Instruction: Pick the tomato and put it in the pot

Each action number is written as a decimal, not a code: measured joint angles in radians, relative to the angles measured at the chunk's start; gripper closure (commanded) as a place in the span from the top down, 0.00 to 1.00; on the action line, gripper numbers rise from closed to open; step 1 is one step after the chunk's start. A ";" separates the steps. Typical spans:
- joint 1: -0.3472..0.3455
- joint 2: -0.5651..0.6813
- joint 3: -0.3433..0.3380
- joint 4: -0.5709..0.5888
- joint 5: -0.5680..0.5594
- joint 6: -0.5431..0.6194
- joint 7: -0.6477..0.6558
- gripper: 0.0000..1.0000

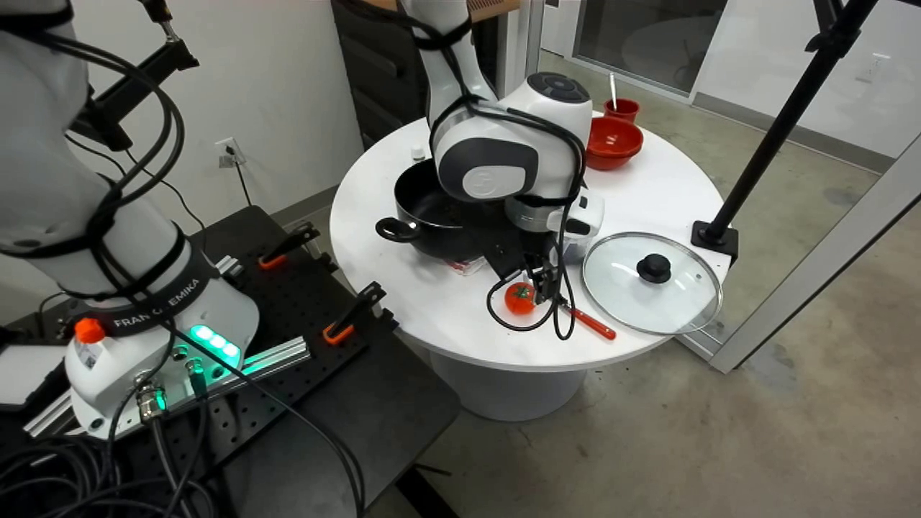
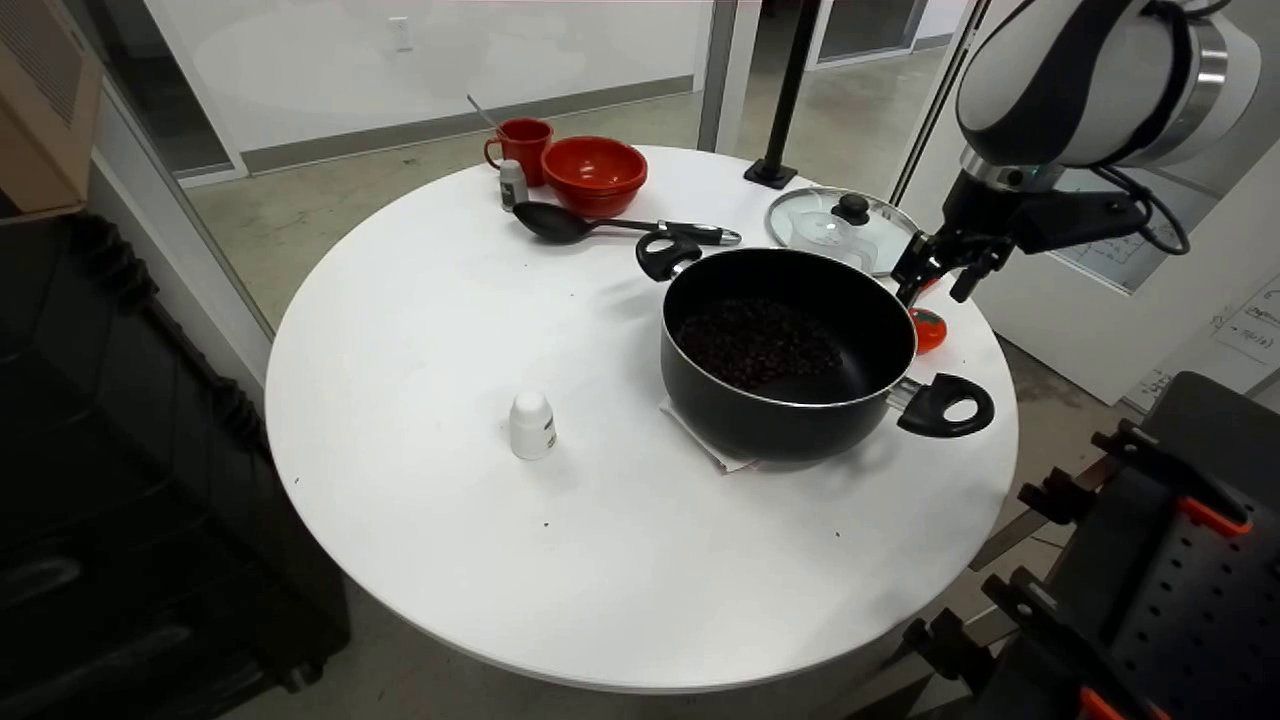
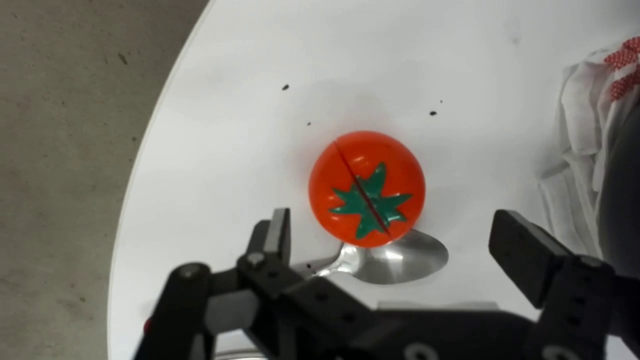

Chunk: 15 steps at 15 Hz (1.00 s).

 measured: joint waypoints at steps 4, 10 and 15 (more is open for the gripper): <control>0.044 0.038 -0.037 0.008 -0.031 0.024 0.026 1.00; 0.060 0.077 -0.063 0.038 -0.054 0.027 0.048 0.64; 0.060 0.090 -0.065 0.051 -0.059 0.027 0.050 0.38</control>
